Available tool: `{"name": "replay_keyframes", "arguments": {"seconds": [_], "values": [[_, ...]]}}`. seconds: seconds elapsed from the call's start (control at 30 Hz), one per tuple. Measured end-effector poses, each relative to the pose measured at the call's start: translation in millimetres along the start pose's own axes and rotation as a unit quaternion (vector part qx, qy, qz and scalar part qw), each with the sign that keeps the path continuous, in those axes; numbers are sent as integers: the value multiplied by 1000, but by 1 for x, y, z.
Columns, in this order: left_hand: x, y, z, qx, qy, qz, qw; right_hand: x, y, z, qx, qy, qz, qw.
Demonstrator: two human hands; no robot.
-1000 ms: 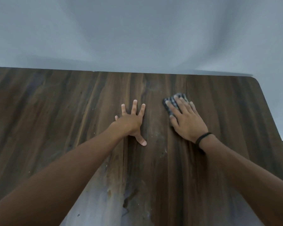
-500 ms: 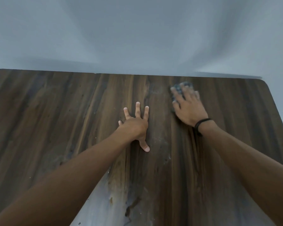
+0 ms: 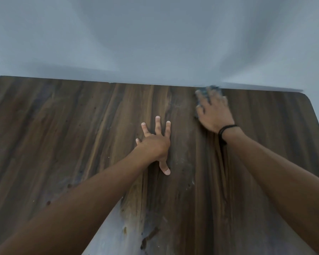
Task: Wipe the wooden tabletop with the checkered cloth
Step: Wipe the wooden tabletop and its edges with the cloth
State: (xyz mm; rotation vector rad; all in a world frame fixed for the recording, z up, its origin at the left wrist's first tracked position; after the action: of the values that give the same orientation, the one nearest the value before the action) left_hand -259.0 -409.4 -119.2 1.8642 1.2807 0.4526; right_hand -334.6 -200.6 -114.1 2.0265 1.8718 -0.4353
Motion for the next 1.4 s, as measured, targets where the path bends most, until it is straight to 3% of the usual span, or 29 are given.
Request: {"name": "replay_keyframes", "arguments": {"seconds": [0.07,0.17,0.2,0.3,0.33,0.43,0.47,0.57,0.6,0.7,0.83,0.93,1.07,1.2,1.3,1.33,1.4], "values": [[-1,0,0,3,2,0,1000,-5,2,3,-27,5,-59,998],[-2,0,0,3,0,-3,1000,16,-8,-13,19,-22,63,998],[-1,0,0,2,-3,-3,1000,6,-6,-8,21,-21,58,998],[0,1,-1,4,-2,-1,1000,-28,13,17,-38,3,-91,995],[0,1,-1,6,0,-3,1000,-22,9,12,-39,7,-93,995],[-1,0,-1,6,-3,-5,1000,9,-10,-10,21,-26,67,997],[-1,0,-1,7,-4,-4,1000,-1,-9,-4,22,-22,56,998],[-1,0,-1,12,-6,-6,1000,-30,7,18,-37,3,-87,995],[-1,0,-1,12,-6,-6,1000,-22,1,11,-29,3,-80,996],[-2,-1,0,8,-4,-8,1000,8,-20,-8,21,-35,79,996],[-1,1,-2,10,-4,0,1000,-33,-17,14,-31,-9,-50,998],[-2,4,-4,12,-6,-2,1000,-28,-26,8,-12,-30,27,999],[-2,6,-4,24,1,8,1000,-54,-9,29,-59,3,-95,994],[-4,7,-2,35,2,14,999,-26,-3,14,-2,-26,30,999],[-5,6,-2,39,3,16,999,-41,29,28,-30,6,-60,998],[-5,5,-2,42,7,17,999,-35,34,23,-26,8,-58,998],[-5,3,-2,41,11,18,999,-12,40,8,15,-7,33,999]]}}
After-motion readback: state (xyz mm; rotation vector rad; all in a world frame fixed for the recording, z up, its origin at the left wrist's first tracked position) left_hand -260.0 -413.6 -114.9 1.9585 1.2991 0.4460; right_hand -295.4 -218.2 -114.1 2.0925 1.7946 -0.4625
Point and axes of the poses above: each hand's wrist, its own y-axis away from the middle knuckle, its own z-axis out of the palm, x = y × z, the point moved 8 cm from there along -y, towards the middle knuckle, and after that the axes turned 12 degrees about -y, right-handed, at the moved point
